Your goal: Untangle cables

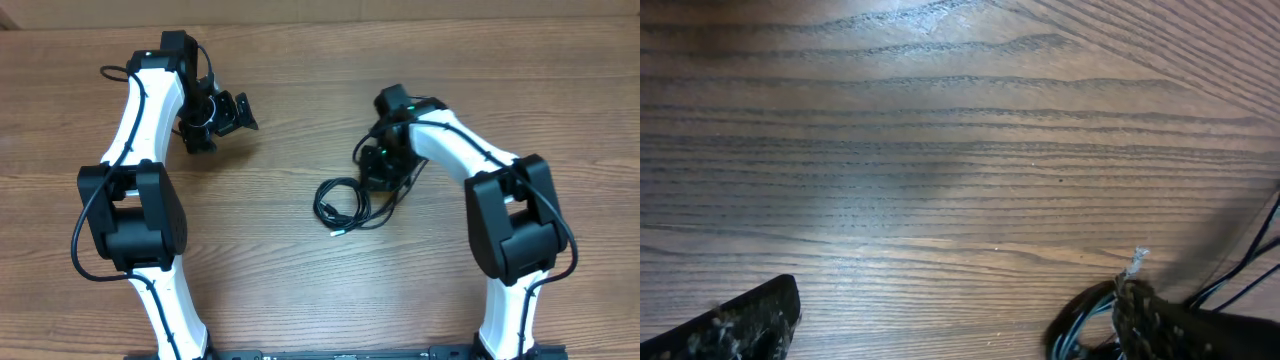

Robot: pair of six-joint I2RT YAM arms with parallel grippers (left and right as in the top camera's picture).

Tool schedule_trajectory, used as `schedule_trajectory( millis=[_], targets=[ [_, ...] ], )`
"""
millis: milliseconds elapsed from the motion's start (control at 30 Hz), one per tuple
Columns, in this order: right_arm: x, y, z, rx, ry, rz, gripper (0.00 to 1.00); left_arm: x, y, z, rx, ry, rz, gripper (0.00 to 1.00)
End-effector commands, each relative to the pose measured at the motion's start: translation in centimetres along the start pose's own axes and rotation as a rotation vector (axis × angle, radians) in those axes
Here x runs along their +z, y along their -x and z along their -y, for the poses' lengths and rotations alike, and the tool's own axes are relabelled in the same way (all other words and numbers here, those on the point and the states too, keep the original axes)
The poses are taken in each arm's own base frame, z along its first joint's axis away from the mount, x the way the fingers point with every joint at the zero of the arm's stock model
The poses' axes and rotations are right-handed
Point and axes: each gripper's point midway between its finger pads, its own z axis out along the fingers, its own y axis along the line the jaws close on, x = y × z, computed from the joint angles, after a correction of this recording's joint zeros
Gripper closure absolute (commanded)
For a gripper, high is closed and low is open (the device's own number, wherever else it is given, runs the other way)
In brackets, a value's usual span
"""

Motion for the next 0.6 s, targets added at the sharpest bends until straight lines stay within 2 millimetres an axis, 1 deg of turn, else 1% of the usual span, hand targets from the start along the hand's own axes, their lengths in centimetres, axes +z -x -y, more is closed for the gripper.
schedule_trajectory(
  millis=[0,200,400,467,567],
  targets=[
    [1.1,-1.3,-2.5,-0.076,0.027,-0.026,0.88,-0.1,0.1,0.3,0.018,-0.014,0.0,0.0],
    [2.3,-1.9,-4.6,-0.137,0.032,-0.005,0.87,-0.1,0.1,0.3,0.017,-0.014,0.0,0.0],
    [2.7,-2.1,-5.8,-0.154,0.046,0.007,0.87,0.0,0.1,0.4,0.017,-0.016,0.0,0.0],
    [2.7,-1.9,-5.8,-0.135,0.04,0.013,0.87,0.0,0.1,0.4,0.001,-0.019,0.0,0.0],
    [2.7,-1.2,-4.8,-0.026,-0.017,0.051,0.87,-0.1,0.1,0.5,-0.01,-0.026,-0.002,0.0]
  ],
)
